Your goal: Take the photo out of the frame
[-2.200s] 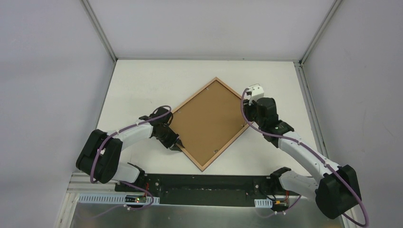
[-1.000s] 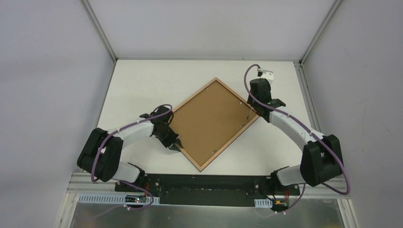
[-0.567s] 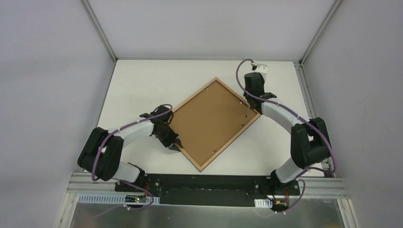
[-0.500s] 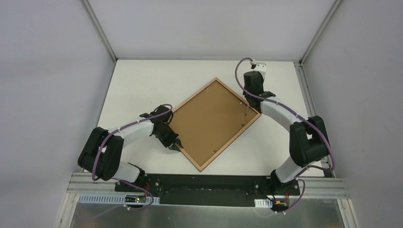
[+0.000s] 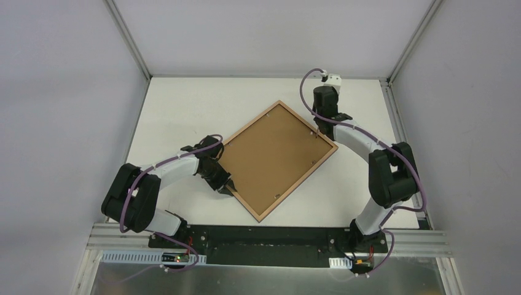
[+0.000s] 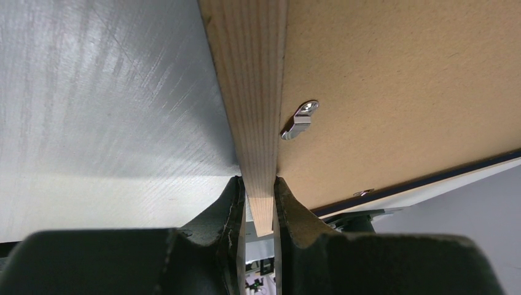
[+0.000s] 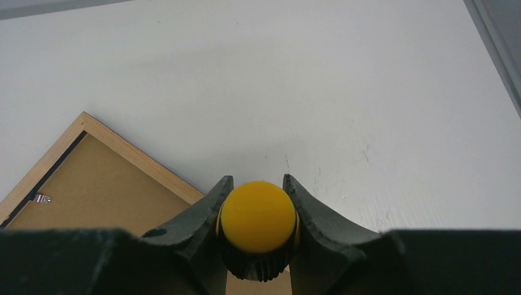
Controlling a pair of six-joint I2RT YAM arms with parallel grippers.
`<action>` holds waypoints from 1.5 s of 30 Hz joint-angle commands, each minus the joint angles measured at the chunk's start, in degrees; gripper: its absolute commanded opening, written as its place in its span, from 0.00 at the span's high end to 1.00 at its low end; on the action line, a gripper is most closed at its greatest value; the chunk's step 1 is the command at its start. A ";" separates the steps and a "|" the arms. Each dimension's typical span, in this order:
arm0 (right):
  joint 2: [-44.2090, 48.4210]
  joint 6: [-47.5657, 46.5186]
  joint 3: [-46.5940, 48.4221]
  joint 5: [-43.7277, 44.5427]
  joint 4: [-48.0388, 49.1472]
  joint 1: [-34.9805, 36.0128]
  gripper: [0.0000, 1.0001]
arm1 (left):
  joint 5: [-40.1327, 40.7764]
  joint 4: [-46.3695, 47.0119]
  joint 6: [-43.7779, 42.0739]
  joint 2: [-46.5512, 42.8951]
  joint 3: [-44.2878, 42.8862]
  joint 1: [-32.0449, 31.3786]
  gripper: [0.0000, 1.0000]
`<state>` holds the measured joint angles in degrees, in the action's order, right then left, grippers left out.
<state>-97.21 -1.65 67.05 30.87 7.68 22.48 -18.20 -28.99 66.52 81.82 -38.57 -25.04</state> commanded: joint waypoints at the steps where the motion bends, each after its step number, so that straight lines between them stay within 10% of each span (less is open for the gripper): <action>1: -1.50 -0.80 2.92 0.56 5.21 -0.25 1.00 | 2.26 -3.13 -1.83 2.43 0.60 -0.16 1.00; 45: -7.05 -0.61 7.05 -8.87 9.10 0.23 1.00 | 0.47 -4.14 -5.96 6.87 -2.70 -0.58 1.00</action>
<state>-105.71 -3.16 72.20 21.37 16.21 22.28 -19.73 -32.60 63.57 86.17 -42.54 -25.02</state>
